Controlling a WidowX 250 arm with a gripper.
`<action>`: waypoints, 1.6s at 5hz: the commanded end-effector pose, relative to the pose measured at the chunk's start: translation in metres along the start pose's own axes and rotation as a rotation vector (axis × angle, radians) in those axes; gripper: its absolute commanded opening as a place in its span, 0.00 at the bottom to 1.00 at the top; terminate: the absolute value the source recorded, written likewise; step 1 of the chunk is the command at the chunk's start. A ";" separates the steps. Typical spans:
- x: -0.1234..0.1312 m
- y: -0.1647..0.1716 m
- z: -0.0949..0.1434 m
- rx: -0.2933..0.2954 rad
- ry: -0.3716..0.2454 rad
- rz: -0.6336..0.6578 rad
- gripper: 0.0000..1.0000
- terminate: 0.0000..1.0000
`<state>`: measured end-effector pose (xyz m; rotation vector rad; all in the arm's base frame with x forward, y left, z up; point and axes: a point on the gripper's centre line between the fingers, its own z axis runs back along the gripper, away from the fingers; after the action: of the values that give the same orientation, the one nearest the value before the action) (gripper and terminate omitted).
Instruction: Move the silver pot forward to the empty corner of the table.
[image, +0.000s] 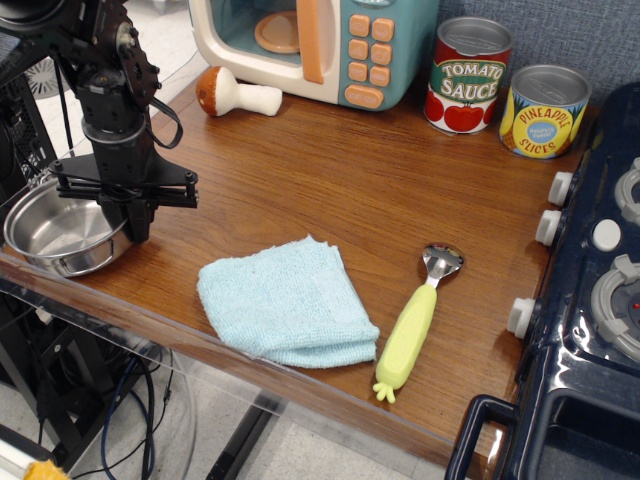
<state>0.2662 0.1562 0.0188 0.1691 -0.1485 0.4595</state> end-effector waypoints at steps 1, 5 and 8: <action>0.004 -0.006 0.015 0.025 -0.032 0.008 1.00 0.00; 0.008 0.003 0.082 -0.010 -0.171 0.056 1.00 0.00; 0.008 0.003 0.082 -0.010 -0.171 0.056 1.00 0.00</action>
<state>0.2646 0.1520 0.0882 0.1857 -0.2886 0.4949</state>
